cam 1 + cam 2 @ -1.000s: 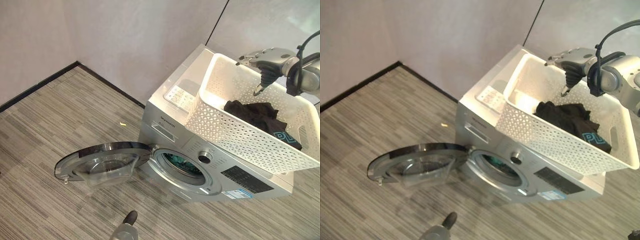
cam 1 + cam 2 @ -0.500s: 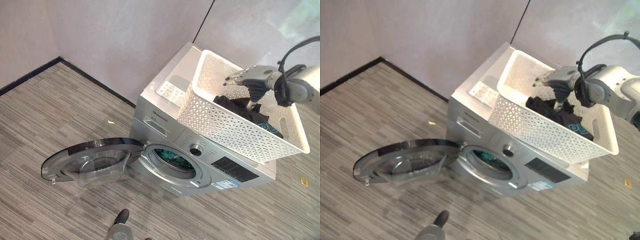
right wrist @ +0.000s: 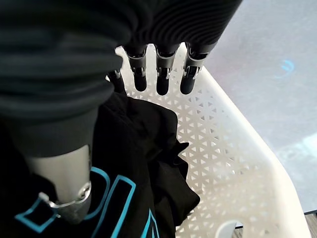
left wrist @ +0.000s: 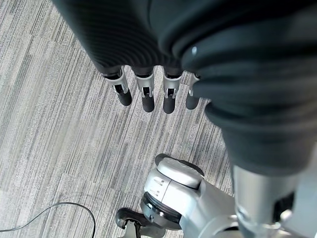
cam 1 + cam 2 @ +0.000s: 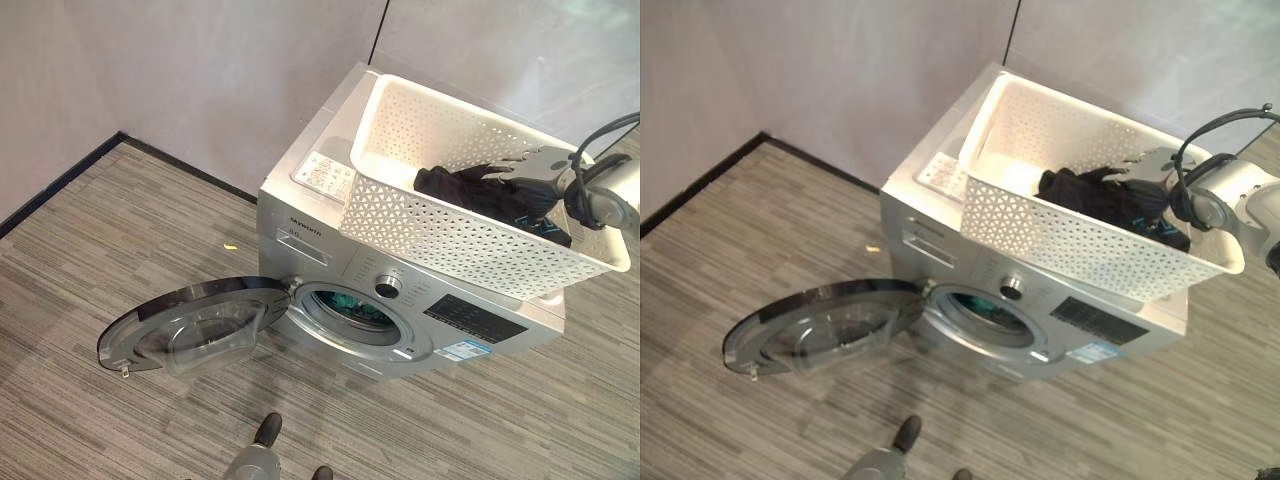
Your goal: Grab the laundry basket,head to the washer,open it,put in the laundry and shut it.
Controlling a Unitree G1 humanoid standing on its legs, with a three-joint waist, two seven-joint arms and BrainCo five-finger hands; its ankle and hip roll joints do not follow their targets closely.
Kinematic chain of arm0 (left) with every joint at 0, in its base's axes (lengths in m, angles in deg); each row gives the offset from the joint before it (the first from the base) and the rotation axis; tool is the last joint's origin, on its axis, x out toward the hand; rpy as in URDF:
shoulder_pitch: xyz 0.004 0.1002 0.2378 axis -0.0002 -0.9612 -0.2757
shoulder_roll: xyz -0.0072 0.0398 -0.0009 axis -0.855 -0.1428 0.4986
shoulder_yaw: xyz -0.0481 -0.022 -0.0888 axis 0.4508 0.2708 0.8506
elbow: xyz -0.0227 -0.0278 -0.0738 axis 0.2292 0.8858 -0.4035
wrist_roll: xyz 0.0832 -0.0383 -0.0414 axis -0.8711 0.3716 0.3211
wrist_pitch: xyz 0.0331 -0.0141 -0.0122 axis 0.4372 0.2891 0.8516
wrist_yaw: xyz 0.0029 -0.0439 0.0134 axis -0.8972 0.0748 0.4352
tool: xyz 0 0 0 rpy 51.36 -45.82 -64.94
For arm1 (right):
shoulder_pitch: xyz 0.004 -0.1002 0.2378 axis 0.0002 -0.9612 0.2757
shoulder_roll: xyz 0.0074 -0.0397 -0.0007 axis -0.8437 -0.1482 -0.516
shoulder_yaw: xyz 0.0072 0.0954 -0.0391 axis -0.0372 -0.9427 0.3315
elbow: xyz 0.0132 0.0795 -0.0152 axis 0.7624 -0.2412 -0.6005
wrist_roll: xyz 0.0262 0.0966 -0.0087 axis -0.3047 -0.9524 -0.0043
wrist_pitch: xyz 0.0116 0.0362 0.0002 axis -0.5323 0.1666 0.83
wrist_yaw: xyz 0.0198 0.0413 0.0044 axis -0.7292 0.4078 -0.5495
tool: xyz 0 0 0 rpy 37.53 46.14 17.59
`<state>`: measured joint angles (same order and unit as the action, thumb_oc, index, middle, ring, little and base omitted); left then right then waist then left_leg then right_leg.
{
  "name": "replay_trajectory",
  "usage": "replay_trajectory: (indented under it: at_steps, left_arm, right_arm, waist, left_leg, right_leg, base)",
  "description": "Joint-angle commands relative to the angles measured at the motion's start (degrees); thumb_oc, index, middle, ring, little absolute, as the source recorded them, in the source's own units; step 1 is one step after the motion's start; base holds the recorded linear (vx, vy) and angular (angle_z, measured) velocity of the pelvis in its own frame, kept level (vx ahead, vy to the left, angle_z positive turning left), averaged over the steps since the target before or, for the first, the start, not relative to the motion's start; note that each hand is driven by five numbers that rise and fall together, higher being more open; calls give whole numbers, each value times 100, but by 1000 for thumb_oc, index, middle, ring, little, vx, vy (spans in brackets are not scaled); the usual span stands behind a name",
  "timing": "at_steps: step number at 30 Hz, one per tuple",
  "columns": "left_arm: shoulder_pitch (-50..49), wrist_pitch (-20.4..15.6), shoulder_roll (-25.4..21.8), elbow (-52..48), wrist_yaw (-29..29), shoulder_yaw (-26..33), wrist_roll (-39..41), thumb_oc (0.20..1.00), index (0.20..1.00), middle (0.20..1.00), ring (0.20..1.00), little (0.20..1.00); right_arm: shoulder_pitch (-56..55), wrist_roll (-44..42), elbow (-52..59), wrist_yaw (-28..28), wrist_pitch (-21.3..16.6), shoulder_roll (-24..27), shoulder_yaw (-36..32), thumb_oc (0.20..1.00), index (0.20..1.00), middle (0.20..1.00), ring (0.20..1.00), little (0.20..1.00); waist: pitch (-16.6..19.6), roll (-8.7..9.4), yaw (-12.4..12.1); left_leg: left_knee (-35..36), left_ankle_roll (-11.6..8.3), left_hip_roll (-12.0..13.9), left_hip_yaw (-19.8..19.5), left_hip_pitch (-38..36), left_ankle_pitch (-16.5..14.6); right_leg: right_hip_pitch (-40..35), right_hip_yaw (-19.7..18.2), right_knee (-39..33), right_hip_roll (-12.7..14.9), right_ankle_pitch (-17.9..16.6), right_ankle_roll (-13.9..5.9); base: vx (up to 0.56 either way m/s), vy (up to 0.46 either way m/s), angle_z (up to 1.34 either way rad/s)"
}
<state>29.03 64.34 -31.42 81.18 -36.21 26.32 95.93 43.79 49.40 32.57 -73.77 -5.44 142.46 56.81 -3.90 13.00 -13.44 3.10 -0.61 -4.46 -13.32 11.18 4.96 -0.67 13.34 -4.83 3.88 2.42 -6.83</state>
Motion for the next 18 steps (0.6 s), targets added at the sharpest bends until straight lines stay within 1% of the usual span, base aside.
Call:
replay_trajectory:
  at_steps: [1, 4, 7, 8, 9, 11, 14, 16, 18]
  left_arm:
    - [4, 24, -97, 260, 110, -8, -14, 1000, 1000, 1000, 1000, 1000]
    - [51, 12, -90, 255, 125, -48, 4, 1000, 1000, 1000, 1000, 1000]
    - [76, -23, -102, 235, 136, -48, 43, 1000, 1000, 1000, 1000, 1000]
    - [78, -24, -96, 235, 136, -47, 43, 1000, 1000, 1000, 1000, 1000]
    - [74, -36, -122, 231, 119, -28, 134, 1000, 1000, 1000, 1000, 1000]
    - [85, -32, -151, 234, 72, 65, 326, 1000, 1000, 1000, 1000, 1000]
    - [133, -22, -472, 273, 72, 325, 462, 1000, 1000, 1000, 1000, 1000]
    - [148, -4, -684, 304, 87, 532, 498, 1000, 1000, 1000, 1000, 1000]
    - [149, 9, -720, 322, 85, 587, 493, 1000, 1000, 1000, 1000, 1000]
  right_arm:
    - [352, 156, -113, 233, 305, -108, -226, 1000, 1000, 1000, 1000, 1000]
    - [443, 131, -160, 230, 290, -309, -205, 1000, 1000, 1000, 1000, 1000]
    - [573, 63, -16, 162, 207, -290, 8, 1000, 1000, 1000, 1000, 1000]
    - [590, 57, -15, 159, 208, -288, 24, 1000, 1000, 1000, 1000, 1000]
    - [773, -54, 136, 71, 153, -216, 228, 1000, 1000, 1000, 1000, 1000]
    - [948, -188, 267, -94, 80, -155, 552, 1000, 1000, 1000, 1000, 1000]
    - [861, -408, 575, -462, 3, -13, 609, 1000, 1000, 1000, 1000, 1000]
    - [724, -517, 654, -635, 14, 68, 609, 1000, 1000, 1000, 1000, 1000]
    - [663, -551, 633, -685, 24, 72, 609, 1000, 1000, 1000, 1000, 1000]
  waist:
    - [94, 24, -140]
    - [33, 19, -174]
    - [-54, 94, -239]
    - [-55, 88, -236]
    - [-76, 182, -276]
    - [-88, 277, -323]
    - [-105, 528, -409]
    - [-120, 608, -464]
    - [-112, 598, -469]
  left_leg:
    - [77, -126, 384, -123, -114, -242]
    - [58, -118, 359, -147, -44, -222]
    - [36, -110, 324, -207, 20, -204]
    - [35, -109, 322, -209, 21, -204]
    - [40, -113, 306, -263, 51, -198]
    - [26, -124, 292, -314, 107, -193]
    - [32, -142, 286, -370, 148, -189]
    - [50, -152, 296, -410, 160, -187]
    - [50, -153, 289, -420, 169, -186]
  right_leg:
    - [338, 83, 209, 704, -608, -420]
    - [402, 61, 212, 727, -641, -433]
    - [428, 87, 231, 747, -654, -441]
    - [428, 89, 231, 749, -653, -441]
    - [427, 118, 214, 761, -682, -452]
    - [435, 154, 194, 766, -707, -460]
    - [428, 213, 168, 764, -697, -455]
    - [414, 239, 150, 757, -693, -451]
    - [414, 250, 148, 757, -686, -450]
  base:
    - [0, 0, 0]
    - [-39, 10, -2]
    - [-15, 2, 2]
    - [5, -12, 8]
    - [15, -13, 8]
    - [20, -14, 15]
    - [36, -17, 18]
    - [32, -5, 5]
    - [32, 5, 20]
